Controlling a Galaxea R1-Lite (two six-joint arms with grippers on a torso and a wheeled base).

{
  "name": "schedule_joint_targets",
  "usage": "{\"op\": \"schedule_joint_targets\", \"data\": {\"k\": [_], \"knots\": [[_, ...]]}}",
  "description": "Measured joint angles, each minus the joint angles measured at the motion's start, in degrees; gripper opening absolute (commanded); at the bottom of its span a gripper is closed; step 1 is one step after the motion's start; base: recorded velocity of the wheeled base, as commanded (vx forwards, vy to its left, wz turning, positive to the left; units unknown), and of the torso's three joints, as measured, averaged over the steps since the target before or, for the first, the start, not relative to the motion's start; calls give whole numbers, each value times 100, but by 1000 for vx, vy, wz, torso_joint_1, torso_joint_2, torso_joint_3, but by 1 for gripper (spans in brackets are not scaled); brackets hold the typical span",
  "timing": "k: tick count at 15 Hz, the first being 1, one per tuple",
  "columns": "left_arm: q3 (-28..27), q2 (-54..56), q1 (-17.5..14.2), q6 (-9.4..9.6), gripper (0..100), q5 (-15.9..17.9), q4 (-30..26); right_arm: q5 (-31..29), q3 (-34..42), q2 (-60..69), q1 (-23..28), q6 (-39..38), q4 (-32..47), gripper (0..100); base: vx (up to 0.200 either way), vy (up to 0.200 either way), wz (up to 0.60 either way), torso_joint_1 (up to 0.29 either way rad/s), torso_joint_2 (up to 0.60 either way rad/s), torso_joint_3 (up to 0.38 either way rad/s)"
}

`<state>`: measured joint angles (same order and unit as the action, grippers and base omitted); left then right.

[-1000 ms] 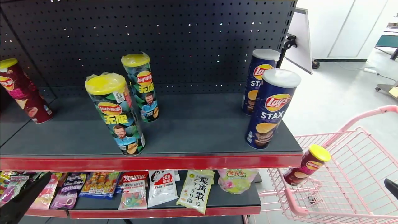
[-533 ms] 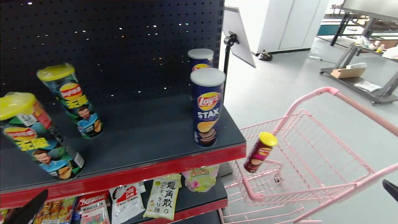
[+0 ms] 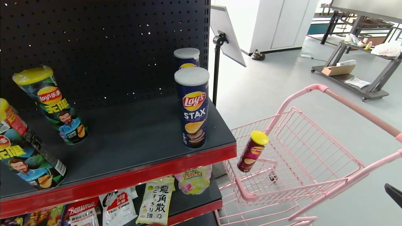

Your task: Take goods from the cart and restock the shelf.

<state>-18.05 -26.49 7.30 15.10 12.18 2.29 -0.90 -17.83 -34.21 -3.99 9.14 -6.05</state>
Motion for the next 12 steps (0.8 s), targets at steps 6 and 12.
{"op": "schedule_joint_targets", "data": {"k": [6,12], "knots": [[33,640,-2,-16,100,156,-388,-7,-5,1,7,87,4,100,0,0,0,-141,384,237],[-5,720,-2,-16,100,139,-379,-13,1,33,13,98,2,100,0,0,0,-179,536,359]]}}
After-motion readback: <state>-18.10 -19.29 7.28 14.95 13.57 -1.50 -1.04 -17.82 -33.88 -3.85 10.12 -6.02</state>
